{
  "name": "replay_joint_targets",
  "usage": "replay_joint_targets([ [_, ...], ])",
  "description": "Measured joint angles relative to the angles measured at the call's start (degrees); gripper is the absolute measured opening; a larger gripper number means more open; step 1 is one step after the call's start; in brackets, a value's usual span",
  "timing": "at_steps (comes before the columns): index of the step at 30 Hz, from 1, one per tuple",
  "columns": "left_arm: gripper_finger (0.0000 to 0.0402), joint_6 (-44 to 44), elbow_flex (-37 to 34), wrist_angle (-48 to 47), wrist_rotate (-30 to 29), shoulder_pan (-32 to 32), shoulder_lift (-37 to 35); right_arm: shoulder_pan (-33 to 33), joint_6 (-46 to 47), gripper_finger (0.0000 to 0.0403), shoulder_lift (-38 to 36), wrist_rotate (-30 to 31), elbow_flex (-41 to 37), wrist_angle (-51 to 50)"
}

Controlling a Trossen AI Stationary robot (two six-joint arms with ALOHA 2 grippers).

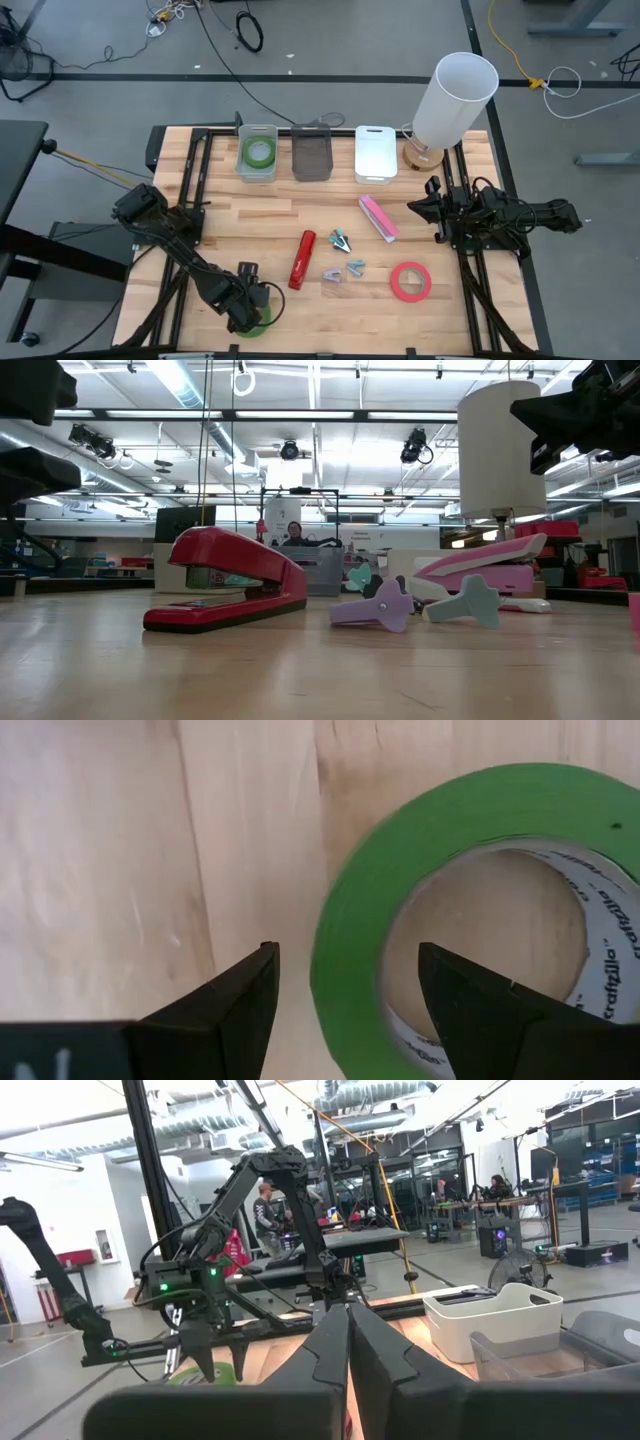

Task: Pick and place Stapler, Stapler remover, tape
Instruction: Put the green tape into the gray bin

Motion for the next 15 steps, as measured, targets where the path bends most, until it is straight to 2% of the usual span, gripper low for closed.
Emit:
replay_joint_targets([
  [6, 0.0235, 0.2, 0.0, 0.0, -0.3, 0.2, 0.0, 0.0, 0.0, 0.0016, 0.0, 0.0, 0.0, 0.0],
  [15, 0.0159, 0.3, 0.0, 0.0, 0.5, 0.2, 0.0, 0.0, 0.0, 0.0016, 0.0, 0.0, 0.0, 0.0],
])
